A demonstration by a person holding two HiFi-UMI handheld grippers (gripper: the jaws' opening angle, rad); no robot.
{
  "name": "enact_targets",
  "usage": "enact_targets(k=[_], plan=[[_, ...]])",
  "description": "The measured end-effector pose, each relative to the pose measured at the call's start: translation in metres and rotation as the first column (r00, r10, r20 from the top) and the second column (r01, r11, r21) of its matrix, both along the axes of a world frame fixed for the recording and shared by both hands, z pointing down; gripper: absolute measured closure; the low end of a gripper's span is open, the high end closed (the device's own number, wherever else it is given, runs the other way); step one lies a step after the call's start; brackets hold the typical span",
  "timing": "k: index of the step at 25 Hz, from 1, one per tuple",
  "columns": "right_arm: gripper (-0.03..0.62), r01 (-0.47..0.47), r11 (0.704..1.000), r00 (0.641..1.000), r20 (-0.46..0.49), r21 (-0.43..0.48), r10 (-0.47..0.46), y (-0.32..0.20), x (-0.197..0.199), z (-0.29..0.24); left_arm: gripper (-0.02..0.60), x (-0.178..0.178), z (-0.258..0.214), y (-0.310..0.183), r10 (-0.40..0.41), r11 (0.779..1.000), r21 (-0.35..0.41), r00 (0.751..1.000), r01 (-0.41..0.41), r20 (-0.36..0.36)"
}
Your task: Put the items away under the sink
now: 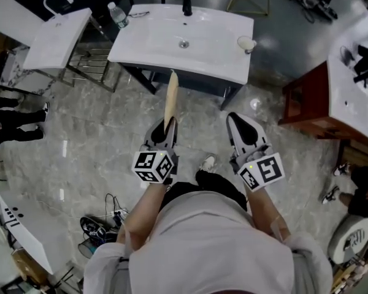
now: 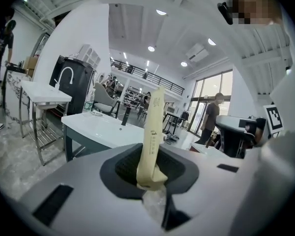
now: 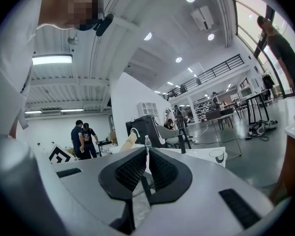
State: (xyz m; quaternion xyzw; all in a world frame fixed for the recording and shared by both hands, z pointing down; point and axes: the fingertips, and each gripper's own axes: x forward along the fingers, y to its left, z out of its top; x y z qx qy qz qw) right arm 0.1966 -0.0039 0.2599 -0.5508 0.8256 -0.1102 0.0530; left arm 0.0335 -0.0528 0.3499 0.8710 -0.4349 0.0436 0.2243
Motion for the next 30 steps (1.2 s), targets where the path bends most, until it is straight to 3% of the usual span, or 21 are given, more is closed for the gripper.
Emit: enact_targets(k=[11, 21, 30], plan=[[0.553, 0.079, 0.996, 0.996, 0.033, 0.045, -0.08, -0.025, -0.005, -0.012, 0.52, -0.011, -0.013, -0.01, -0.074, 0.997, 0.016, 0.997, 0.074, 0.032], [0.553, 0.04, 0.999, 0.999, -0.01, 0.035, -0.039, -0.036, -0.012, -0.014, 0.52, -0.014, -0.003, -0.035, -0.032, 0.999, 0.005, 0.999, 0.032, 0.004], [0.553, -0.037, 0.999, 0.998, -0.057, 0.007, 0.037, -0.088, -0.019, -0.019, 0.52, -0.021, 0.006, -0.086, 0.035, 0.999, -0.014, 0.999, -0.035, -0.012]])
